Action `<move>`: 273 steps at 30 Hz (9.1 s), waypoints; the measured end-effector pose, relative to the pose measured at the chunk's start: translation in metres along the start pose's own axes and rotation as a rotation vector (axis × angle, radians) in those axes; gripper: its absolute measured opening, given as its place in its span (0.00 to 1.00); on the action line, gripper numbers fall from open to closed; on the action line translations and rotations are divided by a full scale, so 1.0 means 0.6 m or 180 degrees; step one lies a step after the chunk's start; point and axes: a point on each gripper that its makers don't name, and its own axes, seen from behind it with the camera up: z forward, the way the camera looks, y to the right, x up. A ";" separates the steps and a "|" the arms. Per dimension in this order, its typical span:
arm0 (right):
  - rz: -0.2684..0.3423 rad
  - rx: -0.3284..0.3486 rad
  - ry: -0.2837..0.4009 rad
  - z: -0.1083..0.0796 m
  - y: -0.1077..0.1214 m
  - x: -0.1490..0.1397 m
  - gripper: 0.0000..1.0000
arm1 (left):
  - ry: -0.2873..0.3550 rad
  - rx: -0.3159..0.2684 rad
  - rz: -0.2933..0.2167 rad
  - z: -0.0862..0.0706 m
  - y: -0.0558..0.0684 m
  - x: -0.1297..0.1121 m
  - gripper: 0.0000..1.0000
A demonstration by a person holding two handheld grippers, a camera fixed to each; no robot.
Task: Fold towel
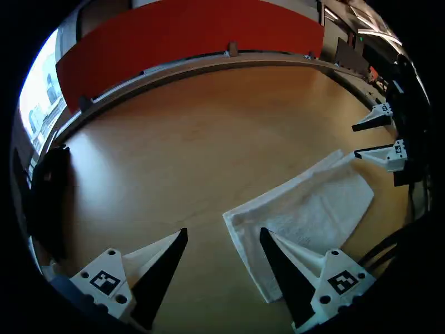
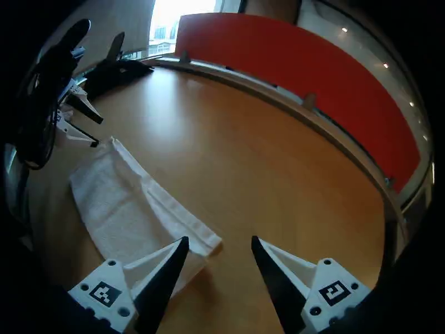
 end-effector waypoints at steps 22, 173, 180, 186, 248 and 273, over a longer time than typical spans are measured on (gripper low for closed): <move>0.0176 0.0037 0.0099 -0.078 -0.059 -0.037 0.99 | 0.0167 -0.0082 -0.0354 -0.073 0.043 -0.045 0.96; -0.0950 0.1150 0.0067 -0.113 -0.268 0.021 0.04 | 0.0468 0.0532 -0.1128 -0.282 0.006 -0.157 0.97; -0.1050 0.1290 -0.0001 -0.098 -0.297 0.015 0.04 | 0.0474 0.0597 -0.1208 -0.293 -0.007 -0.174 0.96; -0.1058 0.1316 -0.0055 -0.088 -0.300 0.010 0.04 | 0.0470 0.0635 -0.1250 -0.298 -0.013 -0.186 0.96; -0.0485 0.0956 -0.0636 -0.084 -0.228 -0.161 0.46 | 0.0444 0.0593 -0.1192 -0.293 0.005 -0.183 0.96; -0.0301 0.0816 -0.0620 -0.085 -0.221 -0.165 0.06 | 0.0441 0.0578 -0.1165 -0.295 0.012 -0.189 0.96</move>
